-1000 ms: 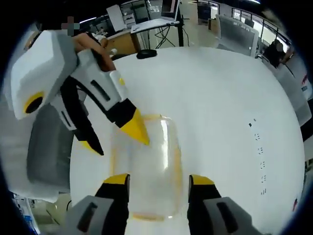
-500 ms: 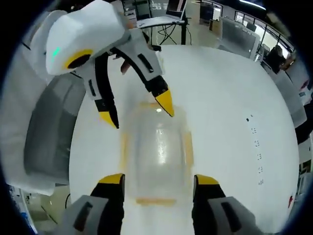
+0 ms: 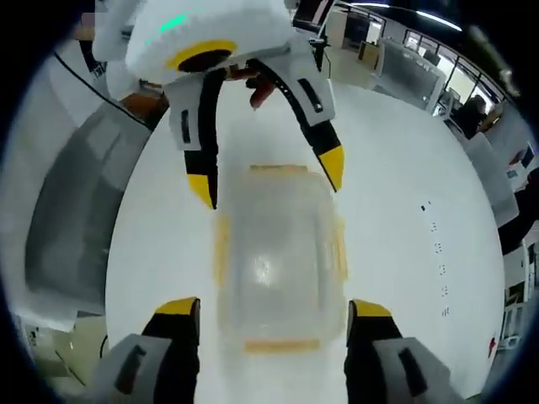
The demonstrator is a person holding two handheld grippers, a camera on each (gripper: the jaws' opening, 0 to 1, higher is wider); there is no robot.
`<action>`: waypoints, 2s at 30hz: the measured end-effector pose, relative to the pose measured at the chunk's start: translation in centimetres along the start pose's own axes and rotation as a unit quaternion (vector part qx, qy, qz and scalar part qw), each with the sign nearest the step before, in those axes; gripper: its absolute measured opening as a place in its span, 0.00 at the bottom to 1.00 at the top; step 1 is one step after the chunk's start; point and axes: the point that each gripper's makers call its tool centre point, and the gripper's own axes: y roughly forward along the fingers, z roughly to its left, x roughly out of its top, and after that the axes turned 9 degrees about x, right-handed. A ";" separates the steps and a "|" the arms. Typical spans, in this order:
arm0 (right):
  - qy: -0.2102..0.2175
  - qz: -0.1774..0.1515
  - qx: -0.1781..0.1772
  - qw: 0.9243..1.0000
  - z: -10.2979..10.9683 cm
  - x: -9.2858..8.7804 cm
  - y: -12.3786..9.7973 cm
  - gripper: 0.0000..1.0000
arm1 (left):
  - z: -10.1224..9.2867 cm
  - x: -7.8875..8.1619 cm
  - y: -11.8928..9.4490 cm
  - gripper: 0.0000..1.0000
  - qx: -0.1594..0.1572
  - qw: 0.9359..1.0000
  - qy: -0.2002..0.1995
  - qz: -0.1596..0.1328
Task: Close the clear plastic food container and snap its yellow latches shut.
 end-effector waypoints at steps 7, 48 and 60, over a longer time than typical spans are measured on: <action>-0.015 0.014 -0.025 0.999 -0.7 -0.9 1.1 0.75 | 0.3 -0.8 1.1 0.75 0.006 1.000 0.007 0.019; -0.026 -0.002 -0.032 0.999 1.1 4.0 4.3 0.71 | -2.5 -5.6 -1.3 0.74 0.007 0.999 -0.004 0.033; -0.032 0.001 -0.028 0.999 0.9 7.5 5.8 0.71 | -2.3 -9.1 -3.0 0.74 0.010 0.999 -0.011 0.036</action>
